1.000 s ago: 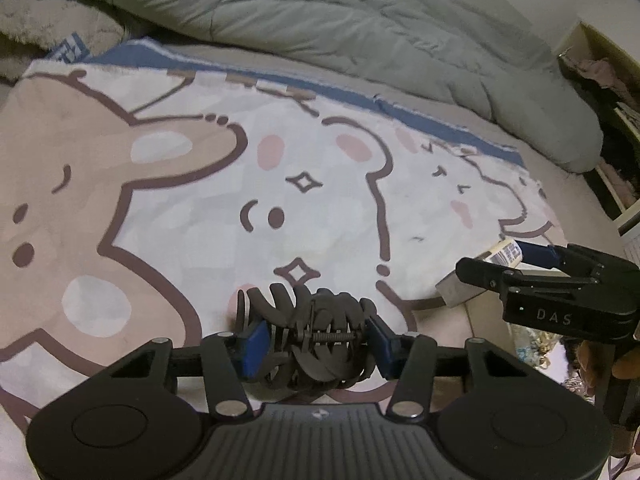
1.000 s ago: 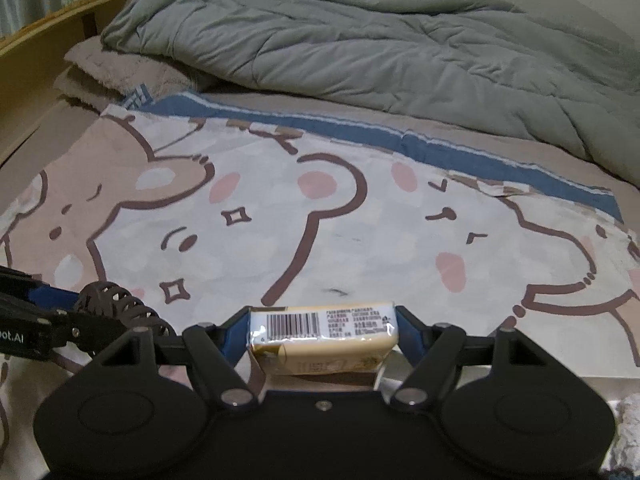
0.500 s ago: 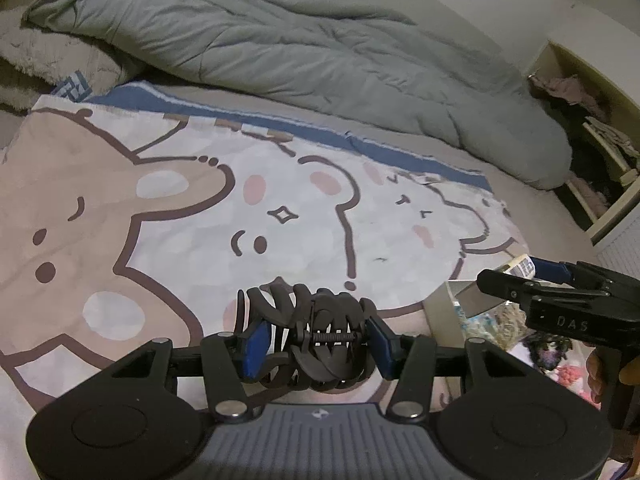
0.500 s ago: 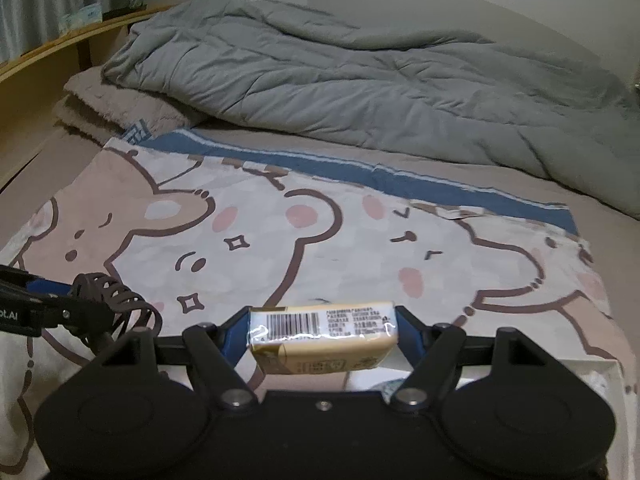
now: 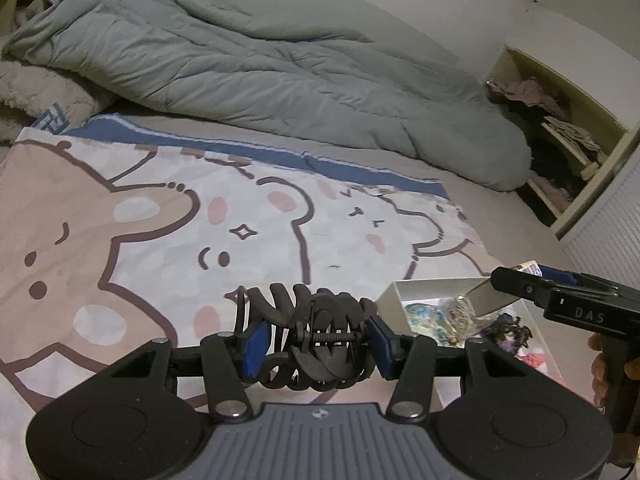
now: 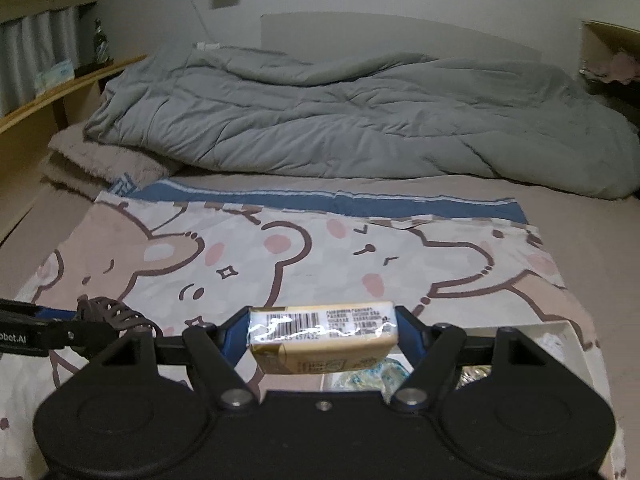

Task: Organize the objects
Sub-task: 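Lift hair clip with left tool while right tool lifts boxed bar toward box, then lower hair clip and boxed bar into the box and open both tools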

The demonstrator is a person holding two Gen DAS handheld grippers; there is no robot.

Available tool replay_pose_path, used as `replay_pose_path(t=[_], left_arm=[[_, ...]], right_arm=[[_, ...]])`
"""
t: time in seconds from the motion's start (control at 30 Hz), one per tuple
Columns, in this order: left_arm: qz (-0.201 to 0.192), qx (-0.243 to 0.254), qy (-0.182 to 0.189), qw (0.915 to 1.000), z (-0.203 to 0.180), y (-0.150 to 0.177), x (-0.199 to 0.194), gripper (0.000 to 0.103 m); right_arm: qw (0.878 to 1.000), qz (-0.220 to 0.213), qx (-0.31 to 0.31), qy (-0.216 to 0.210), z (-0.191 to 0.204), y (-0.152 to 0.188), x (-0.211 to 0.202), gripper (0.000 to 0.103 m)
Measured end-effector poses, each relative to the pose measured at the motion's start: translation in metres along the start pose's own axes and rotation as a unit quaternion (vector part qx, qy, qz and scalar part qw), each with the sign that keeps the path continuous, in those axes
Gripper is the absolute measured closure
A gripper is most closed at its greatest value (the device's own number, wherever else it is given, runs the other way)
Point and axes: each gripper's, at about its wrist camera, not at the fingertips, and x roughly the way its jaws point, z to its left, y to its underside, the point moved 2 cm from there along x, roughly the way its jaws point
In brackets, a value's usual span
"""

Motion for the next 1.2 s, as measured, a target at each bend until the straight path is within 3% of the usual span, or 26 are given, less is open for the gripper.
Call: replay_pose_path(t=[0.57, 0.97, 1.2], left_arm=[[0.000, 0.047, 0.069, 0.9965, -0.054, 0.008, -0.002, 0.050], [0.033, 0.125, 0.131, 0.9830, -0.121, 0.032, 0.025, 0.050], [0.052, 0.110, 0.138, 0.9830, -0.143, 0.044, 0.054, 0.050]], right_arm=[[0.999, -0.014, 0.023, 0.034, -0.024, 0.023, -0.061, 0.029], [0.997, 0.029, 0.027, 0.060, -0.065, 0.062, -0.071, 0.029], [0.996, 0.069, 0.026, 0.054, -0.083, 0.092, -0.064, 0.029]])
